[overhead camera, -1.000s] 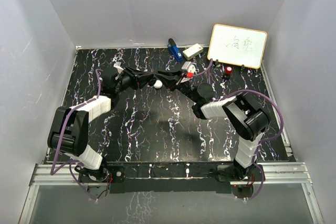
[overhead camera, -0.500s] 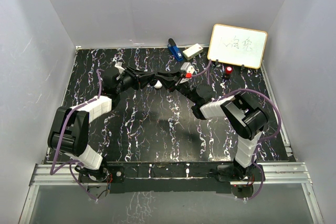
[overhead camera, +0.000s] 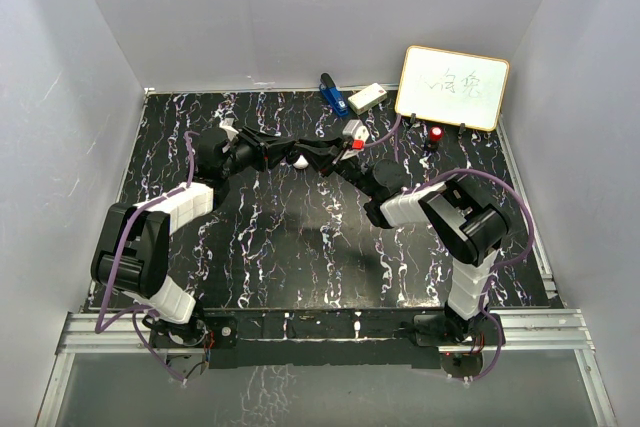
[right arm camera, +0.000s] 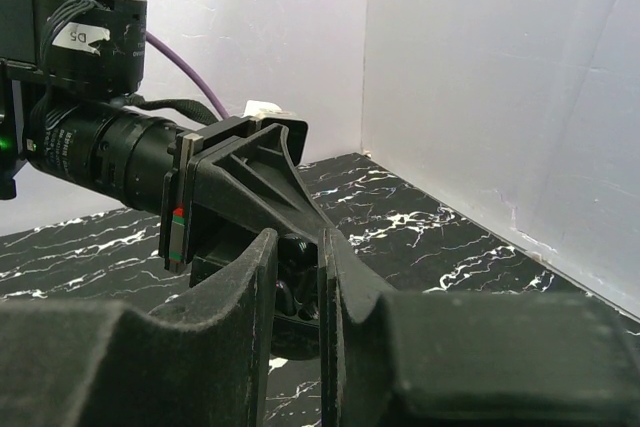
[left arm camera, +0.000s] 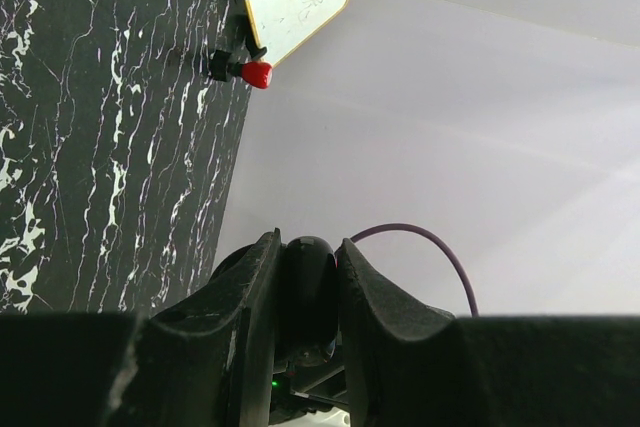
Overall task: Insert the wireless bluetooth earbuds into the charging case
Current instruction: Place the earbud in the charging case.
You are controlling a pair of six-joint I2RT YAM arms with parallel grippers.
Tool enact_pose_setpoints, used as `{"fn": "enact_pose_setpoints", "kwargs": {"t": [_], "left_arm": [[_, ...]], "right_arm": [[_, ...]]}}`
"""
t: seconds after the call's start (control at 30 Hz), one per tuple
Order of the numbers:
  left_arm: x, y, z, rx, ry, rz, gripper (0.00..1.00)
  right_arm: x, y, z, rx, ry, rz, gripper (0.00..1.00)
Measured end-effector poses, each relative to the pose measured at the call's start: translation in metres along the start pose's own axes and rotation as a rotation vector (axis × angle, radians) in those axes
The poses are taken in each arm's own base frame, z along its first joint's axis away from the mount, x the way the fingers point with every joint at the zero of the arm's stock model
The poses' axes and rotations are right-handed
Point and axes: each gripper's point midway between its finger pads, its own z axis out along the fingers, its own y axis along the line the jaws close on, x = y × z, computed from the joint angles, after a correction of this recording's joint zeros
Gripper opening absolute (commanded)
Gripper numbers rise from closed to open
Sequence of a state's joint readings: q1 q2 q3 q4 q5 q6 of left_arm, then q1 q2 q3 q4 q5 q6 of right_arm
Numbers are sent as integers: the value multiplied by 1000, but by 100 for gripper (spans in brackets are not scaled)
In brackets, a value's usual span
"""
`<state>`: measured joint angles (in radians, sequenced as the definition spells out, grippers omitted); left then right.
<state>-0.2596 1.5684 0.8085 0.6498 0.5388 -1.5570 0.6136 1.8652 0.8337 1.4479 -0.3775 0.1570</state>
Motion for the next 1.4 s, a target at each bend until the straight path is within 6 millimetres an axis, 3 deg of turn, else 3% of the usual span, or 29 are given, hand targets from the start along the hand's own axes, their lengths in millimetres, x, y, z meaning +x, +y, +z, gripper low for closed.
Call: {"fn": "enact_pose_setpoints", "kwargs": {"t": [1.4], "left_arm": [[5,-10,-1,18,5,6,0]], "right_arm": [[8,2,-1,-10,8,3,0]]}}
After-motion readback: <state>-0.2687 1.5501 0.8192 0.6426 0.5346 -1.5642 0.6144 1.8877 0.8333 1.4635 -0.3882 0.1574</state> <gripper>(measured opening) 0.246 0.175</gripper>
